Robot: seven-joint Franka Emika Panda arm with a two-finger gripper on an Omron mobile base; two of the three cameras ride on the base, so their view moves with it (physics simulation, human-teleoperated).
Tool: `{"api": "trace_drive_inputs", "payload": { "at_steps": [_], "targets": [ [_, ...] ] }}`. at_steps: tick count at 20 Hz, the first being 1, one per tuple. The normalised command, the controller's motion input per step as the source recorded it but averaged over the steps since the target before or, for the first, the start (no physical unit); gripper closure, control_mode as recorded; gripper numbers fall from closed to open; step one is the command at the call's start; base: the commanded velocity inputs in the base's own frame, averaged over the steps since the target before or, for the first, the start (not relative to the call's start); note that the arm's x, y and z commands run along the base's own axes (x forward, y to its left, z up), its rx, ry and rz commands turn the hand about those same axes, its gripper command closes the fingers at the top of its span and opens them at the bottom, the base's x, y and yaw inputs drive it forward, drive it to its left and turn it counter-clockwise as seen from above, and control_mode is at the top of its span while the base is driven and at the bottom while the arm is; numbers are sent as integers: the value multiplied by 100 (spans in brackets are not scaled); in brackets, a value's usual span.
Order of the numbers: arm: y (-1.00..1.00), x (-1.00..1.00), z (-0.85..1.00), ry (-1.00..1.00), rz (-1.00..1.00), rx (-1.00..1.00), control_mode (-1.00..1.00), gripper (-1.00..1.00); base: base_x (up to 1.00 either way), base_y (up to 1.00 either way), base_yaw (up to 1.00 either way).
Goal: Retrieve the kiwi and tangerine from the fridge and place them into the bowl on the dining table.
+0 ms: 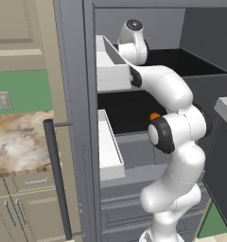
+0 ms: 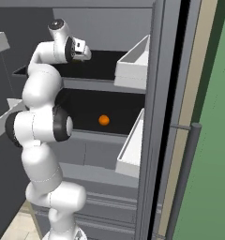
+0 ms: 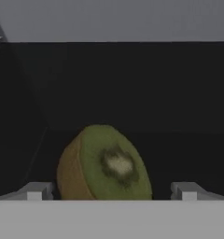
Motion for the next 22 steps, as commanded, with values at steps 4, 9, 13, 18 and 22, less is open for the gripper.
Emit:
{"api": "trace_drive_inputs", "payload": {
  "at_steps": [4,9,13,18,22],
  "targets": [
    [-11,3,-9,0,-4,0,-100,-100,0,0,0],
    [-2,15,-13,0,-2,-1,-100,-100,0,0,0],
    [0,17,-14,-1,-2,-1,-100,-100,0,0,0],
    [0,11,-14,0,-2,-1,-100,100,0,0,0],
    [0,3,-10,5,-1,0,-100,100,0,0,0]
  ]
}}
